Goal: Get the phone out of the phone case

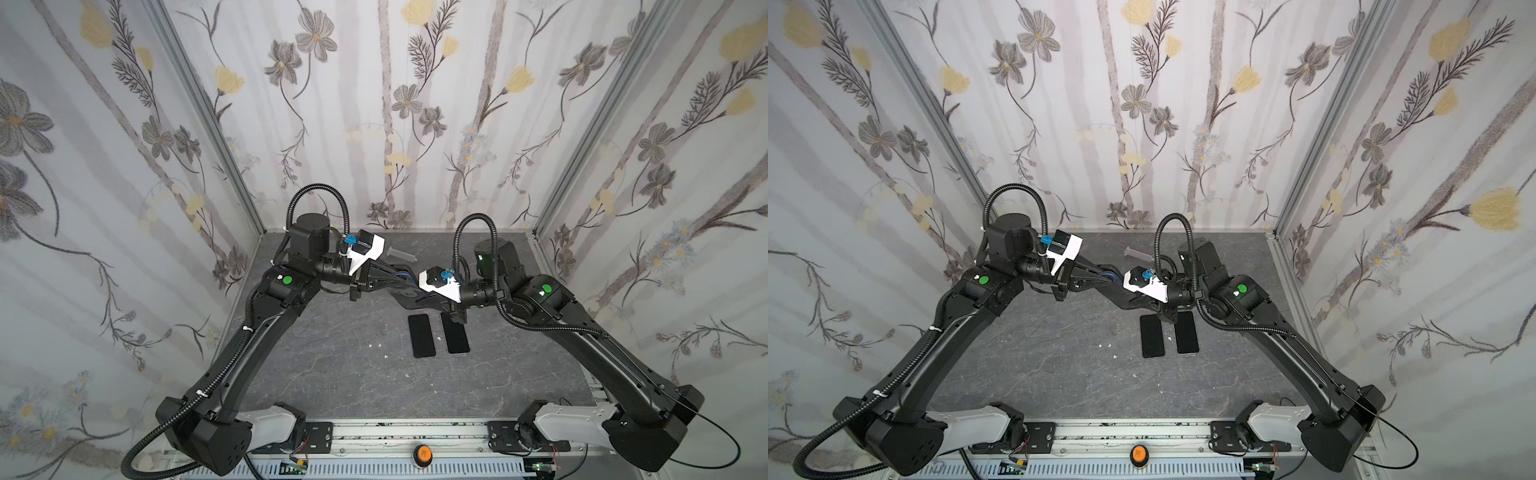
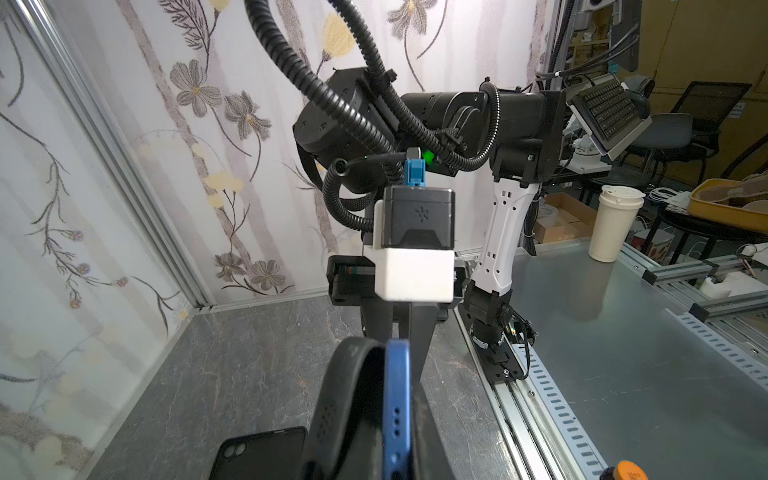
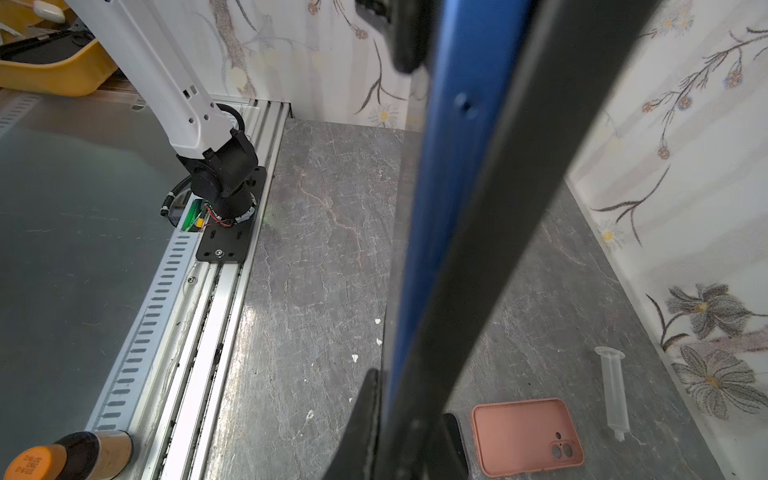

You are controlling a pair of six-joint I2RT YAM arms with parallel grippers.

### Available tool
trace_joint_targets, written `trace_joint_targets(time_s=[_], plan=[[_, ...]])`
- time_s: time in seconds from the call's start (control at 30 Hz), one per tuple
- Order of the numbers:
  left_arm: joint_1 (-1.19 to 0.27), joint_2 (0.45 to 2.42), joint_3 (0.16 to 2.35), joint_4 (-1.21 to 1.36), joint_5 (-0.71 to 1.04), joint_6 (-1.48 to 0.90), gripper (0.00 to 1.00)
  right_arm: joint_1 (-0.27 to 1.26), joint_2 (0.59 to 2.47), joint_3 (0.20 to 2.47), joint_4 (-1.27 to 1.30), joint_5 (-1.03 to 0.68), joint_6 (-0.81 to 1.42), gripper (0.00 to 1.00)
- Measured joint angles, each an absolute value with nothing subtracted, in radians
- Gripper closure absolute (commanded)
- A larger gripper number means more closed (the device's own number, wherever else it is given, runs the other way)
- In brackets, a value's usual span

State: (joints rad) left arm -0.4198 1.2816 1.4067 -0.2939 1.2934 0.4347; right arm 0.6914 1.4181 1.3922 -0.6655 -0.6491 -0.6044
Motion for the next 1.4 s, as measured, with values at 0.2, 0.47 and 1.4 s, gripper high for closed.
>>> trace_joint_targets(time_s=[0.2,0.47,1.4], plan=[[-0.397,1.294,1.445,-0.335,1.3,0.411,1.0,0.691,1.426,1.369,-0.609,-0.698,-0.607,0.79],[-0.383,1.285,1.453,-0.354,1.287,0.389,1.0,0.678,1.427,1.33,-0.573,-0.757,-0.63,0.75],[-0.343,1.228,1.447,-0.357,1.257,0.404,1.0,0.604,1.429,1.231,-0.429,-0.879,-0.557,1.0]])
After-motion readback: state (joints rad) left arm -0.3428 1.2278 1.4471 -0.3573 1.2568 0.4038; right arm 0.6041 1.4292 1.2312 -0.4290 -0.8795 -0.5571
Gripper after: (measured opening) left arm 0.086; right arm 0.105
